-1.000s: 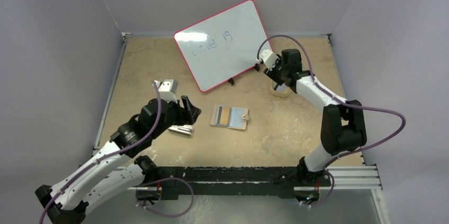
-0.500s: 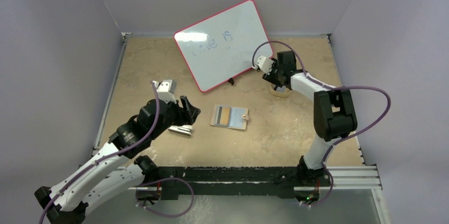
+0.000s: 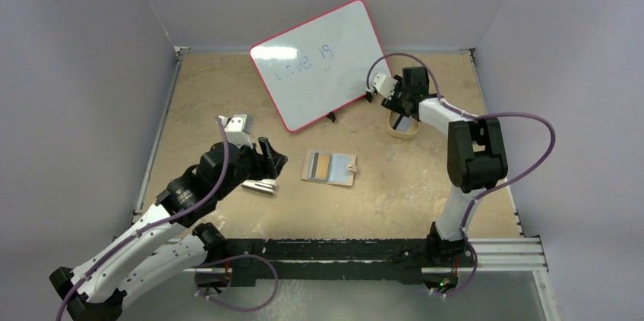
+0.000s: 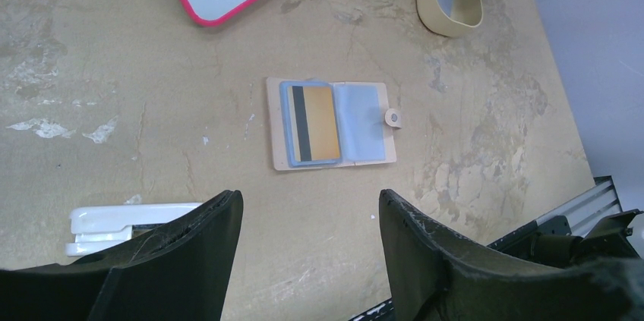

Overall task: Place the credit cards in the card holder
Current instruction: Pick up the credit card from the storage box.

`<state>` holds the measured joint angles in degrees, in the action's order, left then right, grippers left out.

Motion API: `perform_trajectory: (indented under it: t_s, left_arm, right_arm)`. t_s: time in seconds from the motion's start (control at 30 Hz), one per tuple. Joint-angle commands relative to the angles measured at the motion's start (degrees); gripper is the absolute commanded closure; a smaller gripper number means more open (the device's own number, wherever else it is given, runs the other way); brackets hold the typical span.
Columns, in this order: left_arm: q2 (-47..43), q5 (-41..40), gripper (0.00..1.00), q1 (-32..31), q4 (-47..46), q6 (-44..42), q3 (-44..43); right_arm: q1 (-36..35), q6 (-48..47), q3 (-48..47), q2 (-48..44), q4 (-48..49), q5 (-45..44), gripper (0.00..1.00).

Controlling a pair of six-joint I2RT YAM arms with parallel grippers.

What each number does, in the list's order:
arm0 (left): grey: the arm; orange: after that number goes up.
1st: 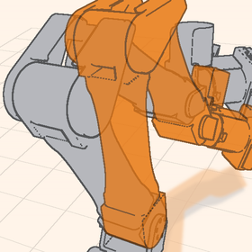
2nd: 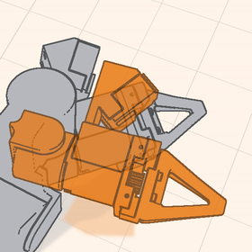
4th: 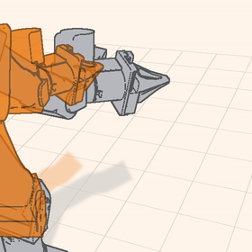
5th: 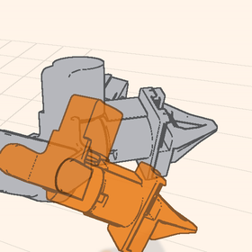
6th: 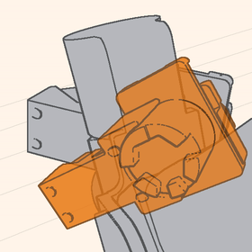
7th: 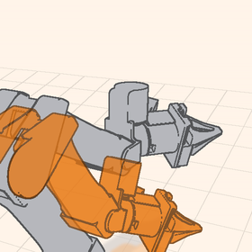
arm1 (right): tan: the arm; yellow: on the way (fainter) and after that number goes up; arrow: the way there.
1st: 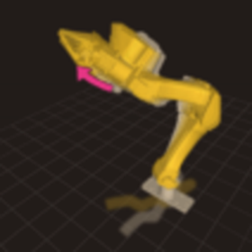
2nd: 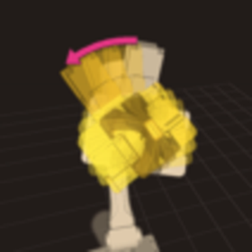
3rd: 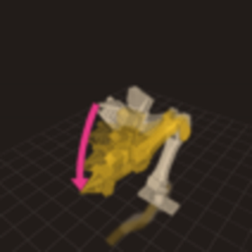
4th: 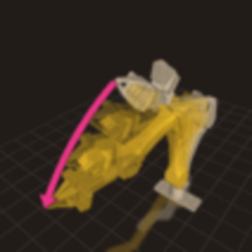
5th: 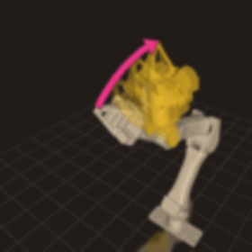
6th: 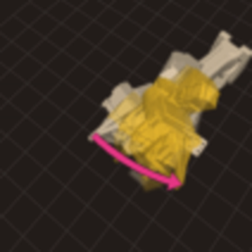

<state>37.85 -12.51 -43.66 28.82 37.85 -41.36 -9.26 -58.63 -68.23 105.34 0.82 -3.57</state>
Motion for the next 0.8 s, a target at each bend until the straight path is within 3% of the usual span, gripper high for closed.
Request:
perform_trajectory:
  t_s: [0.0,0.27,0.77]
  left_arm:
    - [-0.4,-1.0,0.35,-0.3,-1.0,-1.3,-1.2]
    - [-0.1,-1.2,0.35,-0.3,-1.0,-1.4,-1.3]
    - [0.0,-1.2,0.35,-0.3,-1.0,-1.5,-1.3]
  right_arm:
    - [1.2,-3.0,-3.2,1.7,1.1,-1.1,0.39]
    - [1.5,-4.2,-4.9,3.7,3.6,-2.9,0.42]
    - [1.6,-3.4,-5.3,2.8,5.7,-4.8,0.63]
